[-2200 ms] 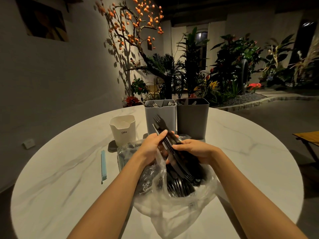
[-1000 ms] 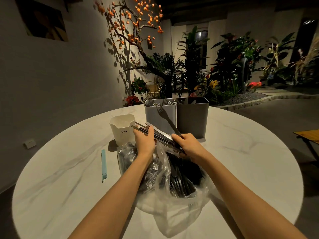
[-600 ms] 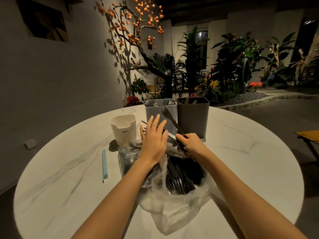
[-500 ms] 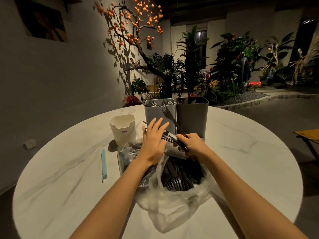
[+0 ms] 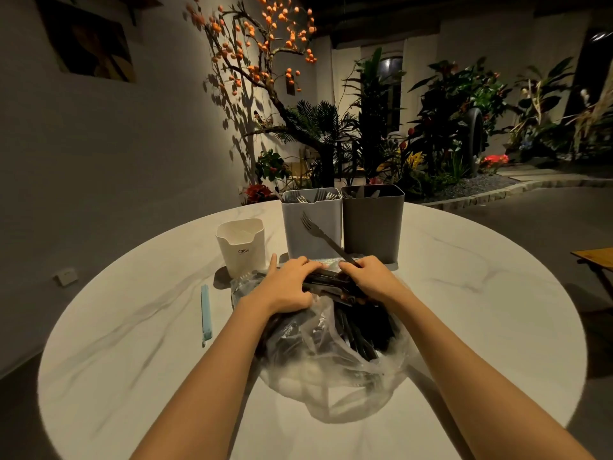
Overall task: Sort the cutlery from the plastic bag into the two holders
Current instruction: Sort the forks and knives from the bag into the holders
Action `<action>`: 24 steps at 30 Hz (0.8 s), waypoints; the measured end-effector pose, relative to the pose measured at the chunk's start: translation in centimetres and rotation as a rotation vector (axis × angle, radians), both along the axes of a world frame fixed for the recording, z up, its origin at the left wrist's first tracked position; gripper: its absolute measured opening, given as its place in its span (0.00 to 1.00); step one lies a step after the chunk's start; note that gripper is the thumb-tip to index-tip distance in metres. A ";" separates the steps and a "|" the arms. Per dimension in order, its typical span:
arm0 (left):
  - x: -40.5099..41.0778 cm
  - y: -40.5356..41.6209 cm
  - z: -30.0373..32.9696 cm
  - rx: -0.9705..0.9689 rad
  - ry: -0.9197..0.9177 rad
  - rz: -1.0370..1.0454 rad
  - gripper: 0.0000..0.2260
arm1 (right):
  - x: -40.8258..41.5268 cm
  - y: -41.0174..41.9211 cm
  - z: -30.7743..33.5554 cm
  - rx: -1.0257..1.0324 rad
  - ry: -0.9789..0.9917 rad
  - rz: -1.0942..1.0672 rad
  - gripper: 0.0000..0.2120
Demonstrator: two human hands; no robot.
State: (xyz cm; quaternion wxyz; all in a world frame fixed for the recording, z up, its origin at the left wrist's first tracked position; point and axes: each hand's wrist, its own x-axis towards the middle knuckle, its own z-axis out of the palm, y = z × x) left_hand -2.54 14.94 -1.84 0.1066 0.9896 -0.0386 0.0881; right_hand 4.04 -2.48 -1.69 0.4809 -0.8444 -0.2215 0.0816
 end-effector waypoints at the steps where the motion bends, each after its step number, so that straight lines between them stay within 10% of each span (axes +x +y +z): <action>1: -0.1 0.2 0.0 0.001 -0.031 0.001 0.23 | 0.0 0.0 0.0 0.015 0.005 -0.006 0.17; 9: 0.1 0.8 -0.3 0.116 -0.182 0.027 0.14 | 0.3 -0.1 0.7 0.339 0.141 -0.121 0.19; 24: 0.0 0.5 0.5 0.339 -0.222 0.157 0.08 | -0.3 -1.6 1.5 0.335 0.161 -0.036 0.15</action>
